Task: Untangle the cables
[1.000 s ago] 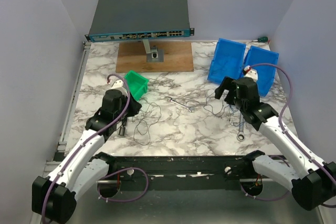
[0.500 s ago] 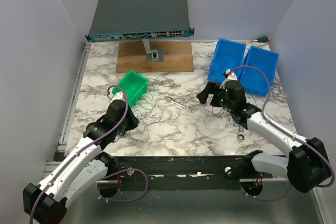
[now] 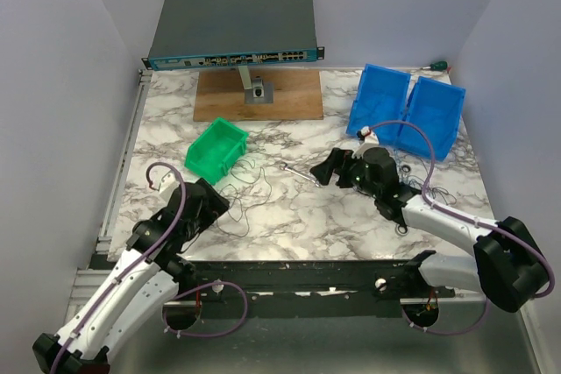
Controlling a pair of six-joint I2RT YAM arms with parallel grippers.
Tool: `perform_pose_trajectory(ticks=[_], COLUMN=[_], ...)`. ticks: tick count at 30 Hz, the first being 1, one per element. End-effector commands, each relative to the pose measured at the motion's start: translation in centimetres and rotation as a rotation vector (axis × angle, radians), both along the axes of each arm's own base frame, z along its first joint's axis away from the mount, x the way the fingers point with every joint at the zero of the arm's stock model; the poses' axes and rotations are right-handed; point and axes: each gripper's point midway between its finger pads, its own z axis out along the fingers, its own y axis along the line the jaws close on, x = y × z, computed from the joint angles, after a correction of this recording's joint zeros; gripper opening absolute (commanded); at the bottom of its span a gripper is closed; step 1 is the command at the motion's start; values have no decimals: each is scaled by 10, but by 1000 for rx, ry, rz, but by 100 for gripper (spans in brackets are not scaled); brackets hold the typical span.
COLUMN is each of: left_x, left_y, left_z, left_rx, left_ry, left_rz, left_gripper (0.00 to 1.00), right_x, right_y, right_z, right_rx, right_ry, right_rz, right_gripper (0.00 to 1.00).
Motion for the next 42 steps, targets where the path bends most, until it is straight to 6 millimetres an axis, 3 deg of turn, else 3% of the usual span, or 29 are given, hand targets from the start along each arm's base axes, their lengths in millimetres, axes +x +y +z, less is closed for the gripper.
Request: perform_pose_trajectory(ticks=[1,5,11,14,20,29,38,42], left_x=[2,13,22,31,44,37,31,28], left_y=[9,-11,-24,-37,-40,-37,-28,-28], left_z=[-5,1,-25,-29,-19,-24,-26,-25], left_rx=[-32,-3,38,2,-6,39,75,68], left_ry=[-39,-112,28,30,-49,-39,4,1], left_rz=[95,-95,-120,-129,-130,-184,-163,-168], left_gripper=[99,99,99,99,99,98,90,78], right_x=[-1,-4,-5,-2,-9,-2,13,17], right_y=[7,5,7,15,57,106,148,162], right_z=[9,13,12,6,-7,-23,-31,-42], right_rx=[49,55,55,26,-8,-39,-50,-74], right_ry=[-32,-47,-49,-11,56,84,85,95], right_rz=[20,17,32,66,241,320,324,316], right_gripper=[100,100,100,100,99,91,88,86])
